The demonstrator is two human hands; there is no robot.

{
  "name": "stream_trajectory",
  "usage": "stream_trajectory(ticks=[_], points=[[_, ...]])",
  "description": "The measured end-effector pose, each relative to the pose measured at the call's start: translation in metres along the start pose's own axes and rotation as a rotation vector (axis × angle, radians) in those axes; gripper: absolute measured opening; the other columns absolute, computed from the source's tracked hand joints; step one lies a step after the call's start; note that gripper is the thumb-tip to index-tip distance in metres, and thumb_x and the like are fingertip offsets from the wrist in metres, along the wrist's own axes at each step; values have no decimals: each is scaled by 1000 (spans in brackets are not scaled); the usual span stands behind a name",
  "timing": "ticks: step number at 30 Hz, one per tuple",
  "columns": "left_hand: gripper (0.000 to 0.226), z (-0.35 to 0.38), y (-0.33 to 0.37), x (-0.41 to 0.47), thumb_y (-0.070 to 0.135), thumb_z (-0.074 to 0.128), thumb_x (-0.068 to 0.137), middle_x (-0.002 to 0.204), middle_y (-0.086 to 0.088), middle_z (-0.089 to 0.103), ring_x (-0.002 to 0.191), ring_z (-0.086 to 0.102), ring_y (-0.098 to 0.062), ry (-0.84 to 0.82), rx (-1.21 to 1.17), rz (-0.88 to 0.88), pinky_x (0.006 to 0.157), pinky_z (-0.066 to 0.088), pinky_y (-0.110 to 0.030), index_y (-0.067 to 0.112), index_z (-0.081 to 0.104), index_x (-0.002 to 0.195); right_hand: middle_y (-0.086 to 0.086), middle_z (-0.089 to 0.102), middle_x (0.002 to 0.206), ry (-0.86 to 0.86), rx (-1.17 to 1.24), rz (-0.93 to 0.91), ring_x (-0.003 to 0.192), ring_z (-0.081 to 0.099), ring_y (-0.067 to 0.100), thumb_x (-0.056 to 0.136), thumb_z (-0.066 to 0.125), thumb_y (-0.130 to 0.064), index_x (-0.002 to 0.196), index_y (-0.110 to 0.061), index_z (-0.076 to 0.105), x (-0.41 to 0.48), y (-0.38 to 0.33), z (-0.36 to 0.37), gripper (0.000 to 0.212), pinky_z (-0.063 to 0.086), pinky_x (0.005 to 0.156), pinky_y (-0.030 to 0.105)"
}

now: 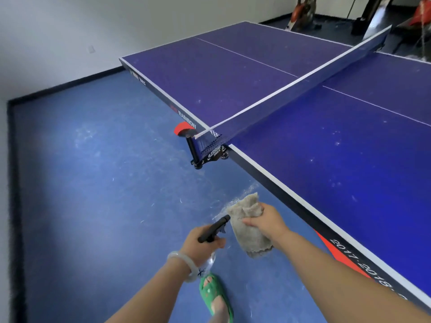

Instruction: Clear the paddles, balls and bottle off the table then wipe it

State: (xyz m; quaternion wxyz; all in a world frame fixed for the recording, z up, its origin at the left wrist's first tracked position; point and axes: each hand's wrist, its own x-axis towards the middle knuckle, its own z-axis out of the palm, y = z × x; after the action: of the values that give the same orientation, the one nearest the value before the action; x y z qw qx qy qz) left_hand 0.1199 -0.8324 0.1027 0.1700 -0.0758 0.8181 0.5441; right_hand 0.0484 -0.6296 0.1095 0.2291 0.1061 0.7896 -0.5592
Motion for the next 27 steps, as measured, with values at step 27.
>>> stream_trajectory(ticks=[27], points=[[14,-62,44,207,22,64,93,67,4,70,50,55,1,132,-70,-109,55,41,-9,24,68,107,13,65,125,-289,100,152,113,62,33,74,85,-19,132,-8,55,255,-94,8,66,47,102,53]])
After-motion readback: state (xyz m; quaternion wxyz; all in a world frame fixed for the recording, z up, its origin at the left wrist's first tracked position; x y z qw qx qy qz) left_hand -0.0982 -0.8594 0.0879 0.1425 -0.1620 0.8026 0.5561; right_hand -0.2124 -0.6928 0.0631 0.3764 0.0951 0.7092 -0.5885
